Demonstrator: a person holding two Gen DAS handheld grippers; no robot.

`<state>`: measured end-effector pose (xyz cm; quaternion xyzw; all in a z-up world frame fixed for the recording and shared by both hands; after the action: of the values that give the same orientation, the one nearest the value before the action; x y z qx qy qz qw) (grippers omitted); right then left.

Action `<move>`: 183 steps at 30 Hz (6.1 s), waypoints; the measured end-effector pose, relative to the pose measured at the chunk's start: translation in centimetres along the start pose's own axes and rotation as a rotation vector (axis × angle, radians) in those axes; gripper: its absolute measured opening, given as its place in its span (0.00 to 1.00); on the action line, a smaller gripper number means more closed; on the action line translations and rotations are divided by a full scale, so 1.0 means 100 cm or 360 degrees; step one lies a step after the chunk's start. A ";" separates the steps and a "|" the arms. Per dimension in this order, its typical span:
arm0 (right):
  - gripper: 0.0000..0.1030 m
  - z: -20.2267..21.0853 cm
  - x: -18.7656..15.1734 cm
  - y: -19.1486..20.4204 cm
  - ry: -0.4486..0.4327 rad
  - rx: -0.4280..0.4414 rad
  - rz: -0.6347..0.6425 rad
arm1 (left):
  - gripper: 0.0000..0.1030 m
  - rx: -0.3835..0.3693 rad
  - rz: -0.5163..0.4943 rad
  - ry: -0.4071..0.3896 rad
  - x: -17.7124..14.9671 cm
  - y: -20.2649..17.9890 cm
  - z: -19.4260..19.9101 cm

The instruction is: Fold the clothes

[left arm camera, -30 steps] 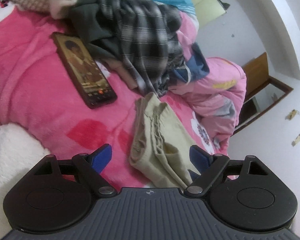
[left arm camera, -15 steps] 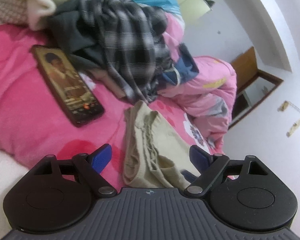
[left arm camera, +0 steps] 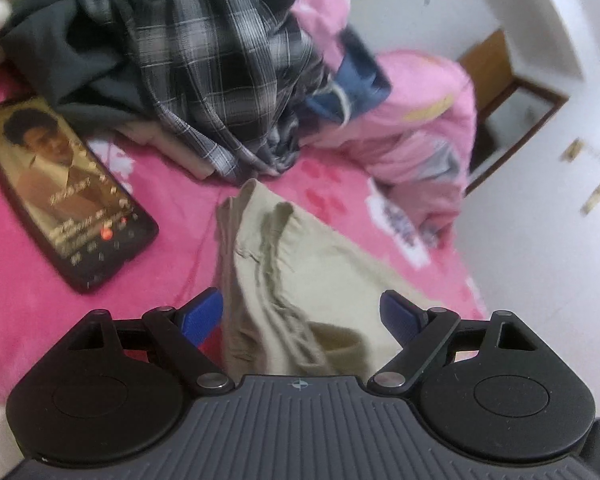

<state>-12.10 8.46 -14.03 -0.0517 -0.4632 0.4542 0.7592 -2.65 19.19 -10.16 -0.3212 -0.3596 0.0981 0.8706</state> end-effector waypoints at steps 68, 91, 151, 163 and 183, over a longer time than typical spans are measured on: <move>0.24 0.100 -0.295 -0.235 -0.0563 0.0455 -0.2532 | 0.67 -0.0159 -0.0803 0.0421 -0.063 -0.261 -0.135; 0.19 0.117 -0.305 -0.252 -0.0492 0.0384 -0.2696 | 0.68 0.0109 -0.1016 0.0182 -0.087 -0.207 -0.112; 0.10 0.185 -0.251 -0.217 -0.0260 0.0275 -0.1867 | 0.77 0.0738 -0.2126 -0.0040 -0.147 -0.198 -0.114; 0.00 0.149 -0.263 -0.210 0.0230 -0.0030 -0.1499 | 0.78 0.0644 -0.2105 -0.0049 -0.145 -0.194 -0.097; 0.02 0.154 -0.177 -0.250 -0.0120 -0.0241 -0.1229 | 0.70 0.0097 -0.1336 -0.0020 -0.113 -0.214 -0.078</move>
<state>-10.41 -24.46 -4.48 0.0873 -0.5083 0.1014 0.8507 -6.75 -5.74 -7.24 -0.1203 -0.4615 -0.2526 0.8419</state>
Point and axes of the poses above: each gripper's, at about its wrist camera, not at the fingertips, and z roughly against the way its jaws point, y to its left, x to its top, the point moved 5 cm from there along -z, roughly the way its jaws point, and after that the axes turned 5 degrees about y, right-handed, at the moved point
